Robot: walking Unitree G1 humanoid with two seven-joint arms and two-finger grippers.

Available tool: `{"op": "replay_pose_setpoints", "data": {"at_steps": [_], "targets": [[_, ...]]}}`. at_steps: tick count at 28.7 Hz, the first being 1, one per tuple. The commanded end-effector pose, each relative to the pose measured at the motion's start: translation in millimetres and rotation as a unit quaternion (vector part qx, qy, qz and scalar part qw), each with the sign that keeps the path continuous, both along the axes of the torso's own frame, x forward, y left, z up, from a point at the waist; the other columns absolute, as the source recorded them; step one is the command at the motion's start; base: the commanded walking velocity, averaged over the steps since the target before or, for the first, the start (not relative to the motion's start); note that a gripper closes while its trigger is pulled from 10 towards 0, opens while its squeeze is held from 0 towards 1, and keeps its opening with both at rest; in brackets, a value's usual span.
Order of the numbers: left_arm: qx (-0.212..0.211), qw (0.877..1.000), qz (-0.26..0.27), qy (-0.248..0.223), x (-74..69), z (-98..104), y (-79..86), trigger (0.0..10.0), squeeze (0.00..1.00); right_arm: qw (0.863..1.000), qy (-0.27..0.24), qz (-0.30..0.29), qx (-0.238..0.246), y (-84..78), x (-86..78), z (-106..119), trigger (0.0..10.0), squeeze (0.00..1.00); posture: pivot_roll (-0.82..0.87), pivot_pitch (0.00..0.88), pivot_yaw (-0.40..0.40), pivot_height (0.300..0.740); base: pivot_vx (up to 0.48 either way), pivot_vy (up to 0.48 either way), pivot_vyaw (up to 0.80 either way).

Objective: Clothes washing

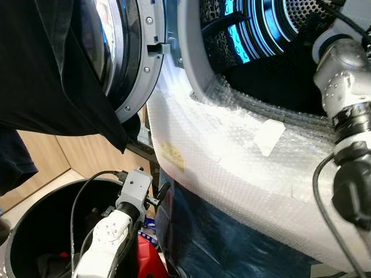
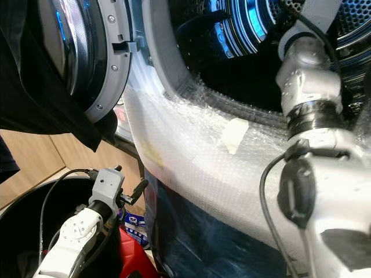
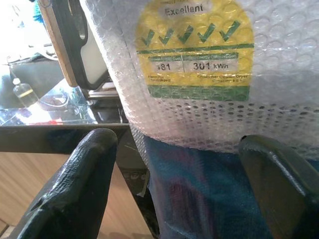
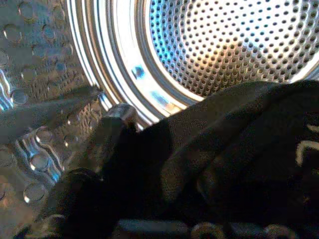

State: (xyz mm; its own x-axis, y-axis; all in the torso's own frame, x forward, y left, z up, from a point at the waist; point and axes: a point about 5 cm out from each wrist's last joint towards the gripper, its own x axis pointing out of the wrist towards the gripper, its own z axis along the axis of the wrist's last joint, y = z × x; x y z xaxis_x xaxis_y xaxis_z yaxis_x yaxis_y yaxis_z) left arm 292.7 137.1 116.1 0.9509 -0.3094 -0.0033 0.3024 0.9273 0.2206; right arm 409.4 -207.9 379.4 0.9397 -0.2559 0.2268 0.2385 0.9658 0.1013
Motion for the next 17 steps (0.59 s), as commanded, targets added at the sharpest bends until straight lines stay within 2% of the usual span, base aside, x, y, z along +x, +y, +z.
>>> {"op": "replay_pose_setpoints", "data": {"at_steps": [1,6,7,10,17], "targets": [[0.001,1.000,-0.005,0.002,-1.8,0,-2.2,10.0,0.00,1.000,-0.018,0.000,0.001,0.5,-8.2,10,10.0,1.00,0.09,0.000,0.009,0.740,0.000,0.000,0.00],[0.001,1.000,-0.008,0.004,-2.8,-2,-4.6,10.0,0.00,0.999,-0.030,-0.001,-0.024,1.1,-24.1,10,10.0,1.00,0.09,0.000,0.002,0.740,0.000,0.000,0.00],[0.000,1.000,-0.008,0.004,-2.8,-2,-4.8,10.0,0.00,0.999,-0.021,0.007,-0.039,3.6,-31.5,3,10.0,1.00,0.10,0.000,-0.003,0.740,0.000,0.000,0.00],[-0.001,1.000,-0.007,0.003,-3.0,-2,-4.6,10.0,0.00,0.998,-0.005,0.020,-0.051,6.4,-40.6,-8,10.0,1.00,0.10,0.000,-0.005,0.740,0.000,0.000,0.00],[-0.002,1.000,-0.007,0.006,-4.3,-4,-4.3,10.0,0.00,0.999,0.030,0.022,-0.040,-2.9,-55.9,-24,10.0,1.00,0.09,0.000,-0.006,0.740,0.000,0.000,0.00]]}}
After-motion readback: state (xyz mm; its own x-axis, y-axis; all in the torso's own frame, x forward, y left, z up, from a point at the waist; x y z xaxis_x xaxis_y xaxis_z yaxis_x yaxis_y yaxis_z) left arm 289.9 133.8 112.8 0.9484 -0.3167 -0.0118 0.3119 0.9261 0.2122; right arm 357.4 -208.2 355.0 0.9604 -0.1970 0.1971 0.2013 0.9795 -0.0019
